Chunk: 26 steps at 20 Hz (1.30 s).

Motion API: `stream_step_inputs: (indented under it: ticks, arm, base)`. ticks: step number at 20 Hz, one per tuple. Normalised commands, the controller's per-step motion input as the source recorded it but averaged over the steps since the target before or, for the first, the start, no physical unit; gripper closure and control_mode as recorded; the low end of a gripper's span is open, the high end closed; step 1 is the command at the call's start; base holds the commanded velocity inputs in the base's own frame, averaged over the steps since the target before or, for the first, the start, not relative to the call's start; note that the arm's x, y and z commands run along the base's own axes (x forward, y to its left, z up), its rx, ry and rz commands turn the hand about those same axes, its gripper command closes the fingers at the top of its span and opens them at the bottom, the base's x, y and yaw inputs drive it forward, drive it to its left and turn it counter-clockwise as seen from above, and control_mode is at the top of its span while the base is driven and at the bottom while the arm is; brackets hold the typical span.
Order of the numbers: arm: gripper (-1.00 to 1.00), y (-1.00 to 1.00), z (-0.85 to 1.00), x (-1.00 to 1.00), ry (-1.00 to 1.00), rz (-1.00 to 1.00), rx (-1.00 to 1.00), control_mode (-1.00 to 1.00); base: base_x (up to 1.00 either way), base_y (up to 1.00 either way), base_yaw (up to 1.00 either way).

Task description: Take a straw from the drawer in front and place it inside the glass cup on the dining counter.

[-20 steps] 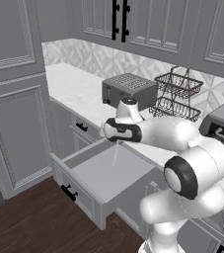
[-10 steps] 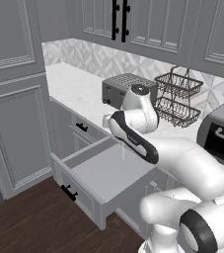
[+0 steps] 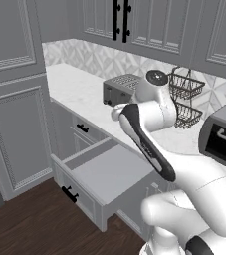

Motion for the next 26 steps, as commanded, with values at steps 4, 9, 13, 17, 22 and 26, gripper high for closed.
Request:
stream_step_inputs:
  ticks: [4, 9, 13, 17, 22, 26]
  arm:
    - [1.0, -0.07, 0.18, -0.22, -0.08, 0.04, -0.09, 1.0]
    - [1.0, 0.0, 0.0, 0.0, 0.0, 0.0, 0.0, 1.0]
    - [1.0, 0.0, 0.0, 0.0, 0.0, 0.0, 0.0, 1.0]
    - [1.0, 0.0, 0.0, 0.0, 0.0, 0.0, 0.0, 1.0]
    - [1.0, 0.0, 0.0, 0.0, 0.0, 0.0, 0.0, 1.0]
    - [1.0, 0.0, 0.0, 0.0, 0.0, 0.0, 0.0, 1.0]
  base:
    - [-0.18, 0.0, 0.01]
    - [-1.0, 0.19, 0.03]
    - [-0.99, 0.7, 0.21]
    - [-0.27, 0.88, 0.61]
    - [0.0, 0.67, 0.84]
    - [0.0, 0.58, 0.86]
